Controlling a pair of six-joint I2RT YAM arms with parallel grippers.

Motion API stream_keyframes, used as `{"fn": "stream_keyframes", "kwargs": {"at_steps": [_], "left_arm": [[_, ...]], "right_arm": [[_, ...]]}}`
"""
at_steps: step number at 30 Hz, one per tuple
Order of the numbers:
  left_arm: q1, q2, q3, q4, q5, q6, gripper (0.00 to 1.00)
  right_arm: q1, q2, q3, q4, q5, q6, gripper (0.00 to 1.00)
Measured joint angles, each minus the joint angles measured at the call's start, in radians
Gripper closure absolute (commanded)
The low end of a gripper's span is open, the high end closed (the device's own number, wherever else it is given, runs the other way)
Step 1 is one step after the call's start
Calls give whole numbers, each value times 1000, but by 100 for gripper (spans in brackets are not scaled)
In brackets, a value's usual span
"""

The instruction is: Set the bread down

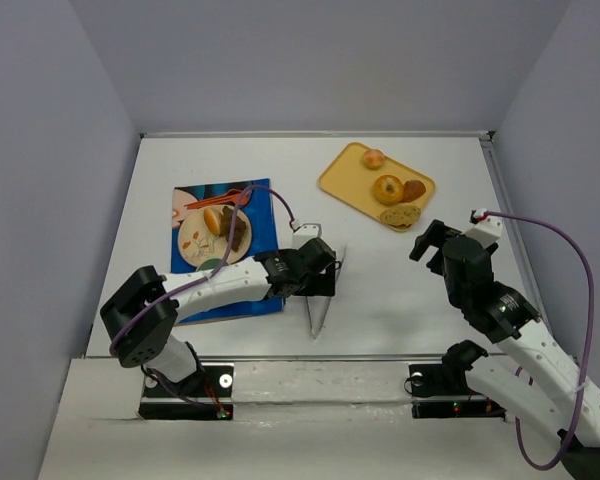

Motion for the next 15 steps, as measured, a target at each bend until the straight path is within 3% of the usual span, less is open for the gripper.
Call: {"fn": "stream_keyframes", "kwargs": {"at_steps": [9,15], "left_arm": [[1,-37,107,-53,-100,34,1],[74,-173,223,-63,-235,68,1]], "right_arm": [[0,-7,0,0,-2,0,0],[0,-6,0,1,-3,-1,0]]}}
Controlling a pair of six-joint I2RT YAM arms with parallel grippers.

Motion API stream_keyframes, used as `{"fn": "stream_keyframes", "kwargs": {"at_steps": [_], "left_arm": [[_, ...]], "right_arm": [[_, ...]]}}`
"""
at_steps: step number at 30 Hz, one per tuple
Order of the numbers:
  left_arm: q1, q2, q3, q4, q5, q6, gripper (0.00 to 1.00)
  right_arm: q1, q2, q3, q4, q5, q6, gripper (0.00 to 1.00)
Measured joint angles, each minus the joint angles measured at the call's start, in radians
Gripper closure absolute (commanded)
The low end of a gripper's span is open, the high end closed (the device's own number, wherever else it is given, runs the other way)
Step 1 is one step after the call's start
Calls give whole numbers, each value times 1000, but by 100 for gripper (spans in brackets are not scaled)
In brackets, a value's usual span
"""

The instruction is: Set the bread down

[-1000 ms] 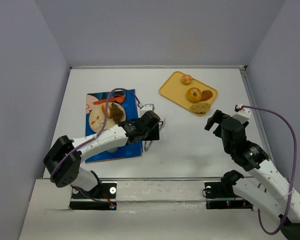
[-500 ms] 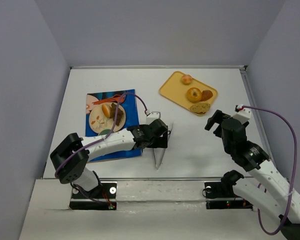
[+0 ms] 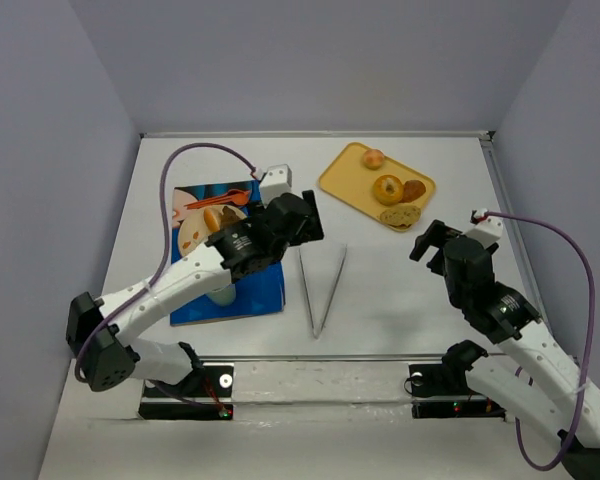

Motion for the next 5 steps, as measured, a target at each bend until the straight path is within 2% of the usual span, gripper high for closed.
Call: {"fn": "stream_keyframes", "kwargs": {"at_steps": [5], "left_arm": [[143,-112,-3,-3,-26,20,1]], "right_arm": [[0,0,0,1,-1,-3,0]]}}
